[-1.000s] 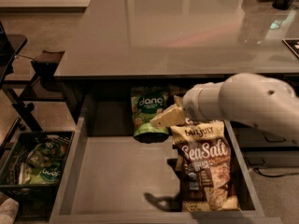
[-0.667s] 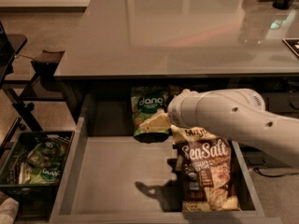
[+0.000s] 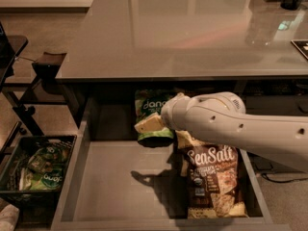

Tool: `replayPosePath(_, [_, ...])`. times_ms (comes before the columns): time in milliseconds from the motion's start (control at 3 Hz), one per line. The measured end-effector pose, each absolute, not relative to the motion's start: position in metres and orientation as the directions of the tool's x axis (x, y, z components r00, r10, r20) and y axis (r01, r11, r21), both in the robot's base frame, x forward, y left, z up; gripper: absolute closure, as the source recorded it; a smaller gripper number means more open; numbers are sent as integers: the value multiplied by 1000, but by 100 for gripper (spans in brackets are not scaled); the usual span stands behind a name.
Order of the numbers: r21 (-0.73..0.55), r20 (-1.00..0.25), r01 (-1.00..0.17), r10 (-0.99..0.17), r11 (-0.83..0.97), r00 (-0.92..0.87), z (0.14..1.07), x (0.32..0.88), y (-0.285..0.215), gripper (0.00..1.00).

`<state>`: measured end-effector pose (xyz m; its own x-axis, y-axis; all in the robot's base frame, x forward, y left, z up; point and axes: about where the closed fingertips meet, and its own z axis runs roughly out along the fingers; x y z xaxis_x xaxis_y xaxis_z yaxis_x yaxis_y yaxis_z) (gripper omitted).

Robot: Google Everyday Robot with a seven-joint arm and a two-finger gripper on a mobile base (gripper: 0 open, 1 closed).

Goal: Pick green rice chip bag from top drawer and place on counter

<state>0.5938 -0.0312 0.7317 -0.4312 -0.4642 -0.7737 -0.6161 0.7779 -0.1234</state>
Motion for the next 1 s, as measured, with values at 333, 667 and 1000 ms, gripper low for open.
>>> replayPosePath(333, [-56,-792,-618,-412,784,-451,713,608,-10,0])
replayPosePath(667, [85,-810,-634,-318,768,-493,683,622,23,0])
replayPosePath(1000, [77,-813,-640,-324,764,-485,678,629,21,0])
